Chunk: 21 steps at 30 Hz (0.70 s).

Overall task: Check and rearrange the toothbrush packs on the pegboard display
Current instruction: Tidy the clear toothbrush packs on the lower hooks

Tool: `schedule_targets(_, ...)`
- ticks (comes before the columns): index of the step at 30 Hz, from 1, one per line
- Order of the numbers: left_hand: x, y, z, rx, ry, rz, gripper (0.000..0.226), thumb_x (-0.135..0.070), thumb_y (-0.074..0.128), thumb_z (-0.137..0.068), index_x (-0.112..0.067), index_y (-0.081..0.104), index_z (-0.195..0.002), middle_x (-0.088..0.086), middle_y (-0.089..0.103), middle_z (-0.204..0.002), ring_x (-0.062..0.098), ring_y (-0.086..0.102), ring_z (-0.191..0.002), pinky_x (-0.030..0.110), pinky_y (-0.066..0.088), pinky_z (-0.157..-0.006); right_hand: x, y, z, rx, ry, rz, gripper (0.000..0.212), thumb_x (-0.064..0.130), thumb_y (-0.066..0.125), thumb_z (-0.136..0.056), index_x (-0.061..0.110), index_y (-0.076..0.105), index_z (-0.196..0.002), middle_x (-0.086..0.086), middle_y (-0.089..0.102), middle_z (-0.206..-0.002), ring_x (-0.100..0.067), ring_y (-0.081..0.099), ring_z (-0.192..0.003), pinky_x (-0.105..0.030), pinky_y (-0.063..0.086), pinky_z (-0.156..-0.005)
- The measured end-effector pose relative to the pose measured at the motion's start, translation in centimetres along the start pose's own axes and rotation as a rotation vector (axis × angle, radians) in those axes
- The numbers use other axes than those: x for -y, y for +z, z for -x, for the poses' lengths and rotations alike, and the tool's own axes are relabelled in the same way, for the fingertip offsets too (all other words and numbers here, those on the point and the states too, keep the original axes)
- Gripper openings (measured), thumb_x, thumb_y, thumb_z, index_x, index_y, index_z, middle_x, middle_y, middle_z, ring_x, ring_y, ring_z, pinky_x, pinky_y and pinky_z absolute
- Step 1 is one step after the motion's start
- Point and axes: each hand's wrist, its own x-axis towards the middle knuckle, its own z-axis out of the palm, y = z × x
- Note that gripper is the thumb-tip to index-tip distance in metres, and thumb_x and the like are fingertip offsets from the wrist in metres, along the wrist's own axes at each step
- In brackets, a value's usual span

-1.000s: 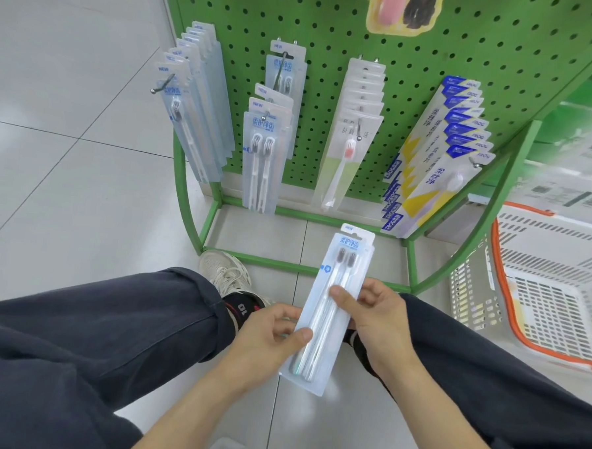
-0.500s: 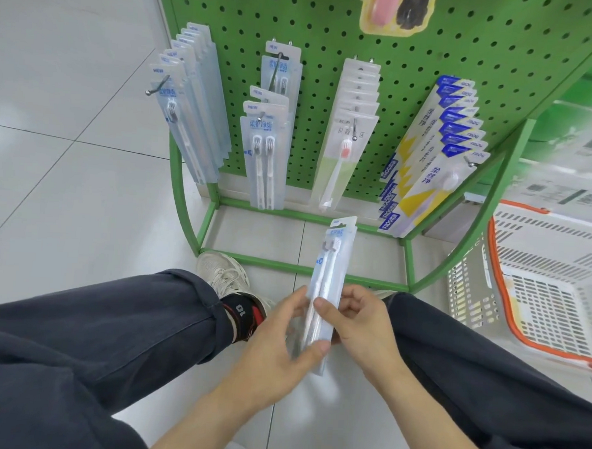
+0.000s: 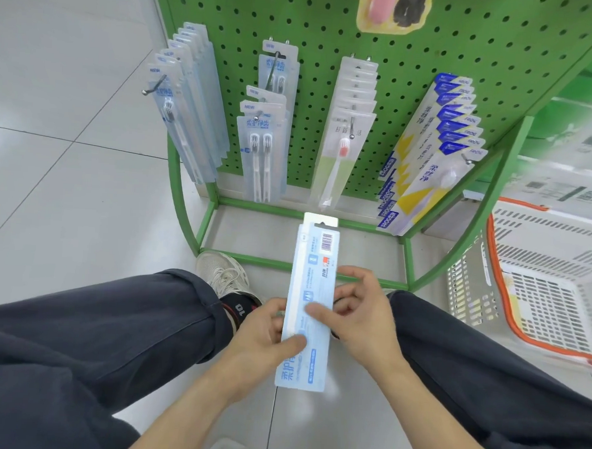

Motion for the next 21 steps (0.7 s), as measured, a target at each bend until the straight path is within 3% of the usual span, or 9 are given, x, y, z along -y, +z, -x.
schedule_targets(4,0.0,0.3,0.1,0.151,-0.014,-0.116,0.044,-0.004,0.071,-0.087,-0.005,0.048,-0.124,0.010,0.075,-0.114,0.032,0.071,-0.106,0.049,0.056,-0.095,0.6,-1.0,-0.5,-0.115,0.004,-0.052,0.050,0.028,0.090,-0.072,0.023,0.057,-0.108,-0.003,0.071,-0.065,-0.019,0.071,-0.062,-0.039,0.058,-0.063)
schedule_targets(8,0.2,0.2,0.2,0.216,-0.043,-0.282,0.040,-0.011,0.067,-0.089,-0.016,0.050,-0.125,0.000,0.073,-0.118,0.022,0.070,-0.109,0.051,0.054,-0.098,0.6,-2.2,-1.1,-0.186,0.021,-0.071,0.035,0.027,0.089,-0.073,0.012,0.065,-0.093,-0.002,0.076,-0.077,-0.019,0.075,-0.070,-0.040,0.061,-0.067)
schedule_targets(11,0.4,0.1,0.2,0.233,-0.064,-0.390,0.037,-0.007,0.063,-0.095,-0.020,0.050,-0.126,-0.006,0.072,-0.120,0.011,0.069,-0.110,0.041,0.057,-0.096,0.6,-3.3,-1.7,-0.243,0.047,-0.133,0.034,0.026,0.087,-0.076,0.008,0.062,-0.091,-0.010,0.076,-0.078,-0.023,0.076,-0.073,-0.036,0.058,-0.061)
schedule_targets(14,0.6,0.4,0.1,0.196,-0.056,-0.459,0.035,-0.010,0.062,-0.096,-0.025,0.051,-0.126,-0.010,0.071,-0.118,0.004,0.068,-0.106,0.022,0.056,-0.087,0.6,-3.3,-1.6,-0.267,0.067,-0.139,0.032,0.028,0.082,-0.082,0.005,0.059,-0.084,-0.018,0.074,-0.077,-0.023,0.076,-0.071,-0.027,0.055,-0.051)
schedule_targets(17,0.9,1.0,0.0,0.047,-0.037,-0.532,0.013,-0.024,0.059,-0.100,-0.022,0.056,-0.113,-0.009,0.070,-0.106,0.002,0.066,-0.090,0.007,0.044,-0.066,0.2,-2.4,-1.4,-0.258,0.076,-0.080,0.035,0.033,0.080,-0.084,0.009,0.056,-0.077,-0.013,0.072,-0.071,-0.024,0.075,-0.068,-0.034,0.056,-0.053)
schedule_targets(19,1.4,1.3,0.0,-0.043,-0.006,-0.591,0.012,-0.030,0.056,-0.101,-0.020,0.057,-0.108,-0.006,0.067,-0.102,0.008,0.064,-0.089,0.008,0.043,-0.063,-0.1,-2.0,-1.4,-0.248,0.083,-0.042,0.037,0.036,0.080,-0.085,0.009,0.055,-0.077,-0.011,0.073,-0.070,-0.023,0.075,-0.067,-0.044,0.059,-0.059)
schedule_targets(21,1.6,1.4,0.1,-0.070,0.029,-0.616,0.013,-0.034,0.055,-0.101,-0.028,0.052,-0.112,-0.011,0.065,-0.106,-0.001,0.061,-0.092,0.005,0.041,-0.067,-0.1,-1.8,-1.3,-0.251,0.076,-0.044,0.037,0.031,0.080,-0.086,0.008,0.053,-0.073,-0.015,0.072,-0.069,-0.026,0.075,-0.064,-0.051,0.059,-0.060)
